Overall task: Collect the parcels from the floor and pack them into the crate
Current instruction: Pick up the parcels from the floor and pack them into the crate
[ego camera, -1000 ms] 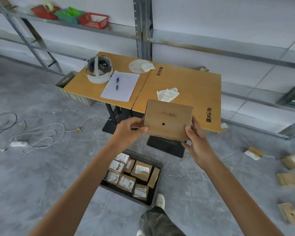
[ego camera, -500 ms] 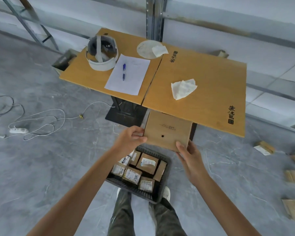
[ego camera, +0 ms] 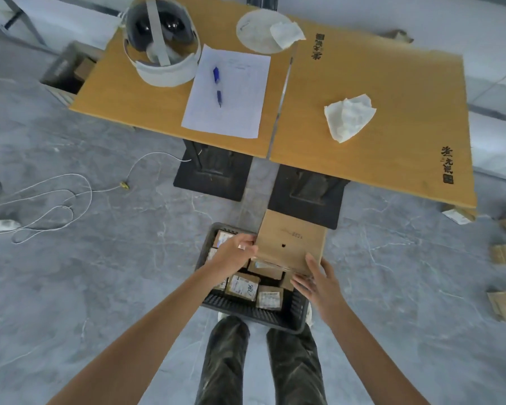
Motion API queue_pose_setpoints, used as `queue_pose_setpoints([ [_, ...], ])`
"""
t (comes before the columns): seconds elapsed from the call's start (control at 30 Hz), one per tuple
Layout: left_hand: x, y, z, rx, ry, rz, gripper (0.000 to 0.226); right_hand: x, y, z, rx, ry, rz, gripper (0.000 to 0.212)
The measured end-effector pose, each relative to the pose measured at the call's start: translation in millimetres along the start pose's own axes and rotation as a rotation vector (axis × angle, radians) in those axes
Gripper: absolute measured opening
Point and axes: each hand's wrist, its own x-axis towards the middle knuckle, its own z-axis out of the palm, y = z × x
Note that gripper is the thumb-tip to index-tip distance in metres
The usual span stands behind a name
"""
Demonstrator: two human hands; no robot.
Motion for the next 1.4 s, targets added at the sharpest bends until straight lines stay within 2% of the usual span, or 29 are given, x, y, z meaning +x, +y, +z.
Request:
queue_pose_setpoints([
  [0.1, 26, -43, 4, 0.069, -0.079, -0.135, 0.041, 39, 37, 0, 0.031, 0.081, 0.087, 0.034],
  [0.2, 54, -85, 9, 0.093, -0.122, -0.177, 0.043, 81, 70, -1, 0.052, 0.131, 0.169, 0.034],
  [0.33, 100, -133, 22, 0.090, -0.174, -0.220, 0.044, 146, 109, 0, 0.057, 0.177, 0.223, 0.056],
  [0.63, 196, -250, 65, 0.111, -0.131, -0.265, 0.034, 321, 192, 24, -0.049, 0.322, 0.297, 0.062],
  [0.73, 203, -285, 67, 0.102, -0.134, -0.300, 0.028, 373, 212, 19, -0.003, 0.407, 0.325, 0.052],
  [0.83, 204, -314, 62, 0.087, -0.117, -0.345, 0.024, 409, 232, 17, -0.108, 0.377, 0.273, 0.039],
  [0.9, 208, -326, 56, 0.095, -0.111, -0.365, 0.022, 429, 240, 20, -0.168, 0.432, 0.294, 0.029],
  [0.93, 210, -330, 54, 0.102, -0.112, -0.374, 0.021, 437, 242, 17, -0.216, 0.467, 0.302, 0.028],
  [1.07, 220, -323, 44, 0.126, -0.106, -0.345, 0.025, 449, 245, 10, -0.560, 0.271, 0.253, 0.052],
  [1.17, 227, -299, 41, 0.143, -0.094, -0.290, 0.023, 433, 227, 13, -0.861, 0.215, 0.231, 0.066],
  [1.23, 234, -274, 39, 0.154, -0.086, -0.228, 0.023, 418, 206, 21, -1.008, 0.155, 0.139, 0.061],
  [1.4, 238, -188, 25, 0.124, -0.021, -0.085, 0.026, 355, 136, 49, -1.010, 0.010, -0.069, 0.037],
])
